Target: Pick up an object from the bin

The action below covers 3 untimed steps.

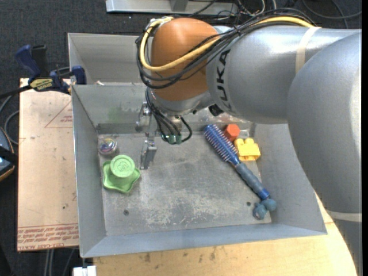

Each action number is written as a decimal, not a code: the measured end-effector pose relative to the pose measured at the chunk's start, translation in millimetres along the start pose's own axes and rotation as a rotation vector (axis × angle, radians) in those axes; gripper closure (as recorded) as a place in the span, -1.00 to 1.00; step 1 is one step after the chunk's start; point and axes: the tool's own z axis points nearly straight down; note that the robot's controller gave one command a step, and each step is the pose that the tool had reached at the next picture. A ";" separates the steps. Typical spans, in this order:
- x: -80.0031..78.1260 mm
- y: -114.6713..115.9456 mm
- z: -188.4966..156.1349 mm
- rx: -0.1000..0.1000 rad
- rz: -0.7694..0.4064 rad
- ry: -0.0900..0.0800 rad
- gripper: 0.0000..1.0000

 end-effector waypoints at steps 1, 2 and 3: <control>35.1 36.7 104.4 -0.004 -0.211 -0.020 -1.00; 9.2 56.9 99.5 0.002 -0.774 -0.012 -1.00; 2.8 52.3 108.2 0.000 -0.964 -0.036 -1.00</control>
Offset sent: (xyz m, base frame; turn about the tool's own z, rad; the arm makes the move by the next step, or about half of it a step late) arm -0.0434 0.0376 -0.1195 -0.2135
